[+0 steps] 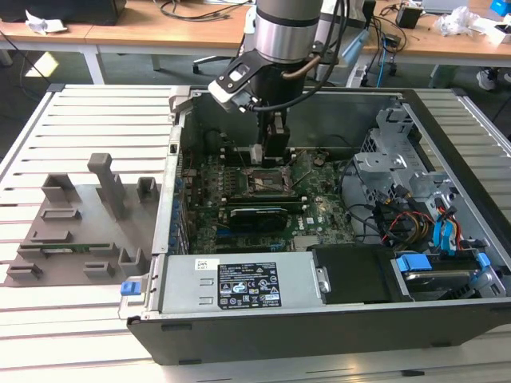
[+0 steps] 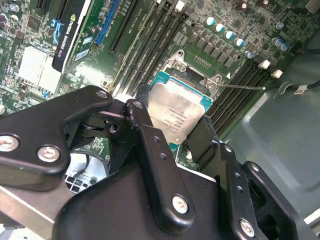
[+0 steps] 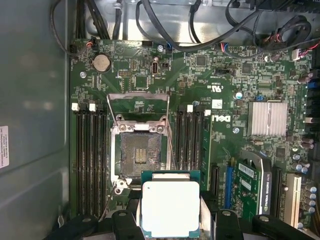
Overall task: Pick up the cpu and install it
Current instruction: 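Place the cpu into insertion slot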
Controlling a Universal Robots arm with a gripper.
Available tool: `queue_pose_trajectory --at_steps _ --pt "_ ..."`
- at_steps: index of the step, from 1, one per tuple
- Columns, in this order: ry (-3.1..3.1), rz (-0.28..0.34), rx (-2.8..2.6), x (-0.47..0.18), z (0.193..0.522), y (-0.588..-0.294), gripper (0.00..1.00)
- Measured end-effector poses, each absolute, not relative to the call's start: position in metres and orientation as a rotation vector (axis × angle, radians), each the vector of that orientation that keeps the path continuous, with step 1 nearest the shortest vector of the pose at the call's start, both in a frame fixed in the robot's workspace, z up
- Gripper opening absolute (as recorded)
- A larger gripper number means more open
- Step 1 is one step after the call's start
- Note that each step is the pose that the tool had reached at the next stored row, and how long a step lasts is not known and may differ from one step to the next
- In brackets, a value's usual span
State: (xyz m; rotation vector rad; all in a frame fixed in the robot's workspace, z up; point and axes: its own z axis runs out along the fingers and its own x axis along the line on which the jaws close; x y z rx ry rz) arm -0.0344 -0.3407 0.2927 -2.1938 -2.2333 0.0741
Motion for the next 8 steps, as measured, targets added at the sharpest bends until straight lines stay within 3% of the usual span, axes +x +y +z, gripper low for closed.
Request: queue_pose_trajectory --at_steps 8 --pt "-2.233 0.074 -2.194 -0.0356 0.2903 -0.3401 0.55"
